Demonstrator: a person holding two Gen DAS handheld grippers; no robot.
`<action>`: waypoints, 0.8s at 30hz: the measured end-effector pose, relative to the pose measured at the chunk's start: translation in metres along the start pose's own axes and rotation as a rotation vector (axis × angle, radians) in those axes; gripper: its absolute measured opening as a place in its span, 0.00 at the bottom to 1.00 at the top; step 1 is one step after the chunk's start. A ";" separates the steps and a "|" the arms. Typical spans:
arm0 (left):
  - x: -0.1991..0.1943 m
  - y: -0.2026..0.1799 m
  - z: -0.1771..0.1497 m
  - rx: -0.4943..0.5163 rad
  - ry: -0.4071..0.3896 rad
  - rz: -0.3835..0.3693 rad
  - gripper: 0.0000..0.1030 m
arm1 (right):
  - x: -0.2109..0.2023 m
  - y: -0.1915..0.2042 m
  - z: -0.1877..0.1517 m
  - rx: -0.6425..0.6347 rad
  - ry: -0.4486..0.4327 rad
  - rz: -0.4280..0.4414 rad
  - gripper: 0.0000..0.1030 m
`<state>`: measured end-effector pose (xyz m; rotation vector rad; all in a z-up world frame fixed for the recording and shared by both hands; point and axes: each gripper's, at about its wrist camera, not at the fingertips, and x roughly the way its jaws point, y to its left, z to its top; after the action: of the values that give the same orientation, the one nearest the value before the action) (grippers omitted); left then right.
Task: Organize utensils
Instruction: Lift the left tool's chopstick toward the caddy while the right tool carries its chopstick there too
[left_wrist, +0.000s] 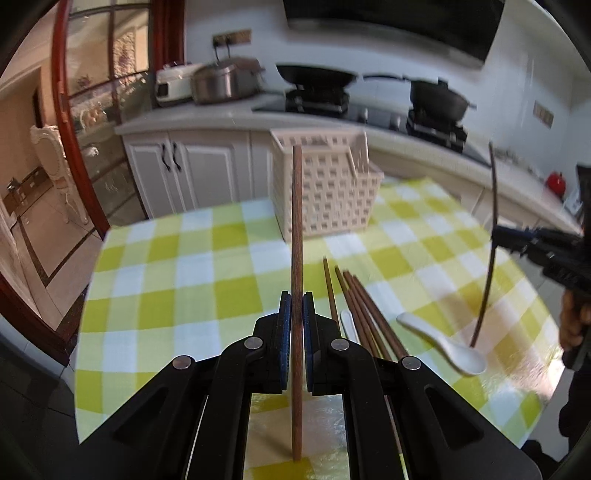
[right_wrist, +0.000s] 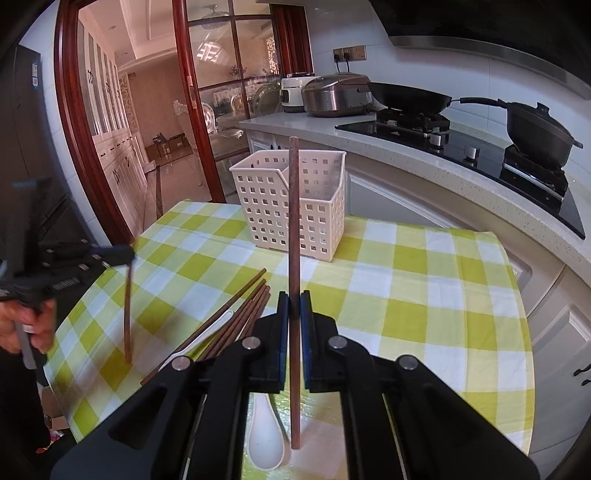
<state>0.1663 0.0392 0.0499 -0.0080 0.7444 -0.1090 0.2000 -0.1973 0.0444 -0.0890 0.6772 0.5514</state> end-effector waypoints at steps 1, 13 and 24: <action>-0.006 0.001 0.001 -0.001 -0.013 0.003 0.05 | 0.000 0.000 0.000 0.000 -0.001 -0.001 0.06; -0.027 0.004 0.015 -0.018 -0.076 -0.015 0.05 | -0.007 0.003 0.009 0.000 -0.025 -0.025 0.06; -0.049 -0.012 0.138 -0.001 -0.279 -0.023 0.05 | -0.014 0.004 0.123 0.020 -0.202 -0.065 0.06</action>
<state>0.2229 0.0281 0.1845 -0.0325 0.4660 -0.1269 0.2587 -0.1690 0.1496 -0.0362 0.4809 0.4835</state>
